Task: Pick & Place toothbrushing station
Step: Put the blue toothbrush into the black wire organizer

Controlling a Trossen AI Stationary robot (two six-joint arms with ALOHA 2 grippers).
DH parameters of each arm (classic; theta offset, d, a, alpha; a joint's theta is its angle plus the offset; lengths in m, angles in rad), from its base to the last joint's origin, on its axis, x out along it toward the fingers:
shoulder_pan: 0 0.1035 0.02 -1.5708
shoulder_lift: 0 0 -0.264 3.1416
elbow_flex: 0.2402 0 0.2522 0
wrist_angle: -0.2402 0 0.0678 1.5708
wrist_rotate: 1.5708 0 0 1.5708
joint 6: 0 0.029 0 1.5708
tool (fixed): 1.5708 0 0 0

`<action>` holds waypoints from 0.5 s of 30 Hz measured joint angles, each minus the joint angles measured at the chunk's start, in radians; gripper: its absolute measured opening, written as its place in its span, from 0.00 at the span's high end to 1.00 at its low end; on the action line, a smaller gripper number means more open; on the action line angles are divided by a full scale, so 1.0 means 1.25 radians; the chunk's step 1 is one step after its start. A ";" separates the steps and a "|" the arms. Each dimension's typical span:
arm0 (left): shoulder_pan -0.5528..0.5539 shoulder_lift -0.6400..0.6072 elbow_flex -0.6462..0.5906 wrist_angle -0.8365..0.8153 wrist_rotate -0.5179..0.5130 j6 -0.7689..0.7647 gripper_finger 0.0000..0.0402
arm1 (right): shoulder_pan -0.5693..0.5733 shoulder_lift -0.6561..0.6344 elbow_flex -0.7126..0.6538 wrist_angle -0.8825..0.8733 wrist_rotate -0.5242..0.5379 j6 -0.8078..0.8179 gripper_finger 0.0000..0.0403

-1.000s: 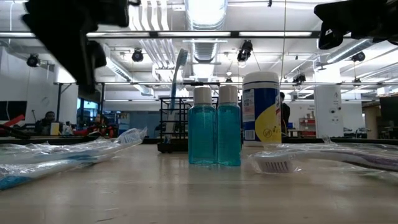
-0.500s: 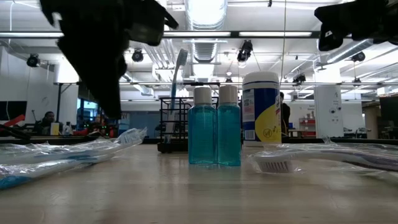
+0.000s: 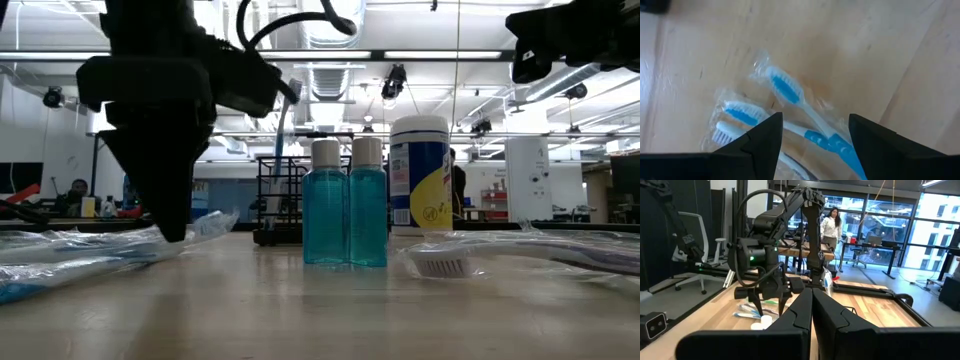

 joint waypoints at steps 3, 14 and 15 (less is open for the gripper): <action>0.009 0.002 -0.002 0.012 0.003 0.010 0.42 | 0.000 0.000 0.000 0.000 0.000 0.001 0.98; 0.035 0.022 -0.043 0.055 0.032 0.038 0.42 | 0.000 0.000 0.000 0.000 0.000 -0.002 0.98; 0.037 0.022 -0.045 0.058 0.032 0.043 0.42 | 0.000 0.000 0.000 0.000 0.000 -0.002 0.98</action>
